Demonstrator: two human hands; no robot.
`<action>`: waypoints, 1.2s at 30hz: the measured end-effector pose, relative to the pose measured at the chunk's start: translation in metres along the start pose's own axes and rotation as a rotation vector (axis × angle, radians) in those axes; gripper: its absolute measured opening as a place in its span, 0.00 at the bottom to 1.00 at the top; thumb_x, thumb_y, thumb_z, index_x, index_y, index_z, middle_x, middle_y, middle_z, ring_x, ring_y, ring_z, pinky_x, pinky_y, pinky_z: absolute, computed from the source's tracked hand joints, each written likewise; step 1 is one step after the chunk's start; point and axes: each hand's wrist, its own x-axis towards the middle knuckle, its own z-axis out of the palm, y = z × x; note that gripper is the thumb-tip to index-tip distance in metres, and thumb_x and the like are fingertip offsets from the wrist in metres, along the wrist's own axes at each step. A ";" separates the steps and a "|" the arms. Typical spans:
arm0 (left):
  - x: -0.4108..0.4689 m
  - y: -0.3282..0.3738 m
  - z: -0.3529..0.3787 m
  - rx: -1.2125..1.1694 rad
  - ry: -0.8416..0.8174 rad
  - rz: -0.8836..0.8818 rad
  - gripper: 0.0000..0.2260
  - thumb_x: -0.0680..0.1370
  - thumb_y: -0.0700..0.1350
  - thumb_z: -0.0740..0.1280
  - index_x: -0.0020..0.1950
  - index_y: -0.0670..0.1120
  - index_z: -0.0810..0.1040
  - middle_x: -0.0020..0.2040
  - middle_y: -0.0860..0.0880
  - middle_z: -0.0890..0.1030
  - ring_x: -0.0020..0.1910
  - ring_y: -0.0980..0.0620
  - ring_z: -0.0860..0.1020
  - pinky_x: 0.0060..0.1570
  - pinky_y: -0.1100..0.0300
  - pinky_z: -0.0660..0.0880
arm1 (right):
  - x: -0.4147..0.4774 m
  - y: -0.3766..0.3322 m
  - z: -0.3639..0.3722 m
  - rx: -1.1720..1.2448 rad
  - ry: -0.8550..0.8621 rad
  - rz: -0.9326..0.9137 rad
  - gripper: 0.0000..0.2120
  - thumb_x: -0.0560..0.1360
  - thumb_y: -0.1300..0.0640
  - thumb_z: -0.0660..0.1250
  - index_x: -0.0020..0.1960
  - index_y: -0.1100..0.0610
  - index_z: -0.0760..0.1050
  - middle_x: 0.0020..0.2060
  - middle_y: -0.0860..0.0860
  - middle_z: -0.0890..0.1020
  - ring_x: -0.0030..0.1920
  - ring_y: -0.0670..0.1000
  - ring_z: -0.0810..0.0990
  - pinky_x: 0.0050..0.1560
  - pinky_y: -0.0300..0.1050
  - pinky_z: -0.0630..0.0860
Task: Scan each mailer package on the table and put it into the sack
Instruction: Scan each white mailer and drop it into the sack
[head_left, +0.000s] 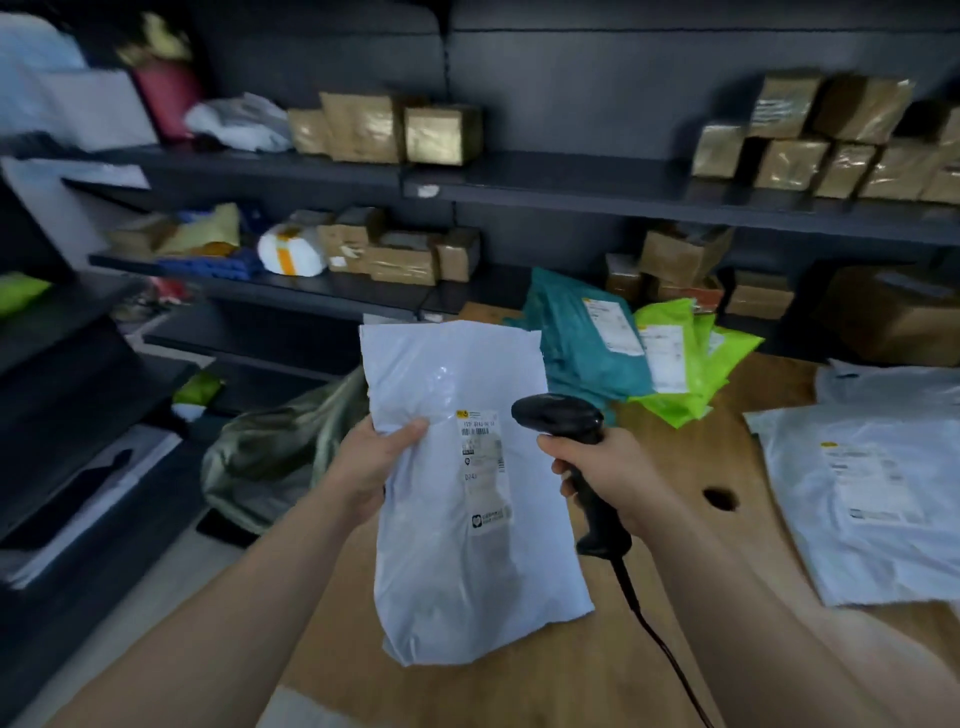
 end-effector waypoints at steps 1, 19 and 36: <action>0.000 0.007 -0.032 -0.013 0.027 0.003 0.11 0.76 0.39 0.69 0.59 0.42 0.79 0.53 0.45 0.84 0.51 0.46 0.83 0.48 0.54 0.80 | 0.002 -0.006 0.032 0.002 -0.016 -0.007 0.07 0.73 0.56 0.73 0.44 0.59 0.79 0.33 0.53 0.79 0.28 0.50 0.75 0.30 0.42 0.71; 0.132 0.077 -0.397 -0.099 0.335 -0.001 0.17 0.76 0.41 0.71 0.64 0.42 0.76 0.57 0.46 0.82 0.54 0.46 0.81 0.53 0.52 0.77 | 0.131 -0.067 0.387 0.110 -0.105 0.074 0.11 0.74 0.53 0.74 0.42 0.60 0.77 0.32 0.55 0.78 0.26 0.51 0.75 0.29 0.43 0.71; 0.402 0.005 -0.377 0.048 -0.191 -0.394 0.17 0.77 0.42 0.69 0.66 0.42 0.76 0.60 0.43 0.81 0.59 0.44 0.79 0.62 0.46 0.74 | 0.296 -0.039 0.423 0.186 0.203 0.304 0.11 0.75 0.55 0.72 0.47 0.63 0.78 0.33 0.56 0.77 0.27 0.51 0.74 0.29 0.45 0.70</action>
